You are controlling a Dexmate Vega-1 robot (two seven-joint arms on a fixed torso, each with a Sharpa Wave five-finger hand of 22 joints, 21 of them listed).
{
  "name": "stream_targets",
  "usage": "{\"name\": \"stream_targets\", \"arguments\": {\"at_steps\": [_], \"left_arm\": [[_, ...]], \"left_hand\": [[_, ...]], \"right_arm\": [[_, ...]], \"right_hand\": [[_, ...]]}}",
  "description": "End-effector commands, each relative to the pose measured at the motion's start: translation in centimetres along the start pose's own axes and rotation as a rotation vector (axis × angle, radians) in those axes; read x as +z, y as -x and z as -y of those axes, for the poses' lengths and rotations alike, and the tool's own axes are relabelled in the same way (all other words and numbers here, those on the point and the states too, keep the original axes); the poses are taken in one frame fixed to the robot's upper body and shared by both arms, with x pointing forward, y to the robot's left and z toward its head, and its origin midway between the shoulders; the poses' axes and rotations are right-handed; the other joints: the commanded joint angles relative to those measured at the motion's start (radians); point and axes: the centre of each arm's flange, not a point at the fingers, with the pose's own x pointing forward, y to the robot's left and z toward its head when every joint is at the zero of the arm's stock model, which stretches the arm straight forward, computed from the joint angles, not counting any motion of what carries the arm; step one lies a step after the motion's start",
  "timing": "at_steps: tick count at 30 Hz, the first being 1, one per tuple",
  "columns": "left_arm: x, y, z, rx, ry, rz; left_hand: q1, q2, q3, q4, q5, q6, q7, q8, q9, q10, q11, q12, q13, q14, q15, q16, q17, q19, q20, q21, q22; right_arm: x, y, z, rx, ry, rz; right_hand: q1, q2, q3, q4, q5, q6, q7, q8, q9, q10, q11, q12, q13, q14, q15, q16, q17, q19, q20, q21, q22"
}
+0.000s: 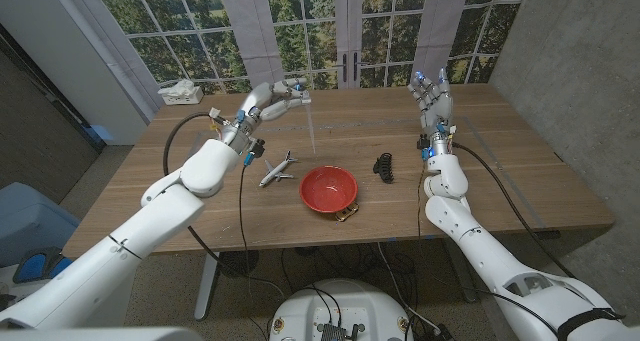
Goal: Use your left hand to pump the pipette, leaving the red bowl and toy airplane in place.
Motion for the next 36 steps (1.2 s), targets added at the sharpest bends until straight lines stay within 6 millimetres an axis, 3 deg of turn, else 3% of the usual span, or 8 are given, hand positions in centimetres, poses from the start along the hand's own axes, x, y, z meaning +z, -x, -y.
{"name": "stream_targets", "arguments": {"at_steps": [1, 2, 6, 36], "left_arm": [[-1.4, 0.4, -0.2, 0.086, 0.06, -0.005], [-1.5, 0.4, -0.3, 0.093, 0.063, -0.007], [-1.8, 0.6, -0.3, 0.111, 0.072, -0.017], [-4.3, 0.5, 1.0, 0.301, 0.179, -0.062]], "left_hand": [[-0.008, -0.002, -0.005, -0.002, -0.003, -0.004, -0.005, -0.004, 0.0, -0.005, -0.002, 0.002, 0.001, 0.0, -0.101, 0.005, 0.003, 0.0, 0.009, 0.004, 0.001], [-0.008, -0.002, -0.005, -0.002, -0.003, -0.004, -0.006, -0.004, 0.0, -0.005, -0.002, 0.002, 0.001, 0.001, -0.102, 0.005, 0.003, 0.0, 0.009, 0.004, 0.001], [-0.009, -0.002, -0.005, -0.003, -0.003, -0.003, -0.007, -0.004, -0.002, -0.006, -0.002, 0.002, 0.001, 0.001, -0.103, 0.005, 0.003, 0.0, 0.009, 0.004, 0.001], [-0.009, 0.002, -0.005, -0.007, -0.002, -0.023, -0.022, -0.007, -0.014, -0.008, -0.001, 0.003, 0.0, 0.004, -0.102, 0.005, 0.003, -0.001, 0.013, 0.004, 0.001]], "right_arm": [[0.3, -1.2, -0.1, 0.041, 0.071, -0.046], [0.4, -1.3, 0.0, 0.045, 0.081, -0.055], [0.6, -1.7, 0.2, 0.056, 0.12, -0.07], [1.3, -2.1, 0.7, 0.145, 0.271, -0.159]], "right_hand": [[-0.005, 0.0, 0.001, -0.007, 0.004, -0.005, -0.007, -0.005, 0.004, -0.007, -0.001, 0.005, 0.001, -0.005, 0.002, -0.006, 0.001, 0.003, 0.005, -0.004, 0.002], [-0.006, 0.0, 0.001, -0.008, 0.005, -0.01, -0.009, -0.008, 0.003, -0.008, 0.0, 0.005, 0.001, -0.008, 0.004, -0.007, 0.002, 0.007, 0.025, -0.003, 0.002], [-0.006, 0.001, 0.002, -0.01, 0.005, -0.021, -0.009, -0.014, 0.002, -0.016, 0.0, 0.002, 0.002, -0.014, 0.009, -0.01, 0.002, 0.009, 0.041, -0.002, 0.002], [-0.008, 0.002, 0.007, -0.015, 0.005, -0.03, -0.011, -0.02, 0.001, -0.022, 0.006, 0.001, 0.002, -0.015, 0.017, -0.013, 0.003, 0.003, 0.026, -0.005, 0.002]]}}
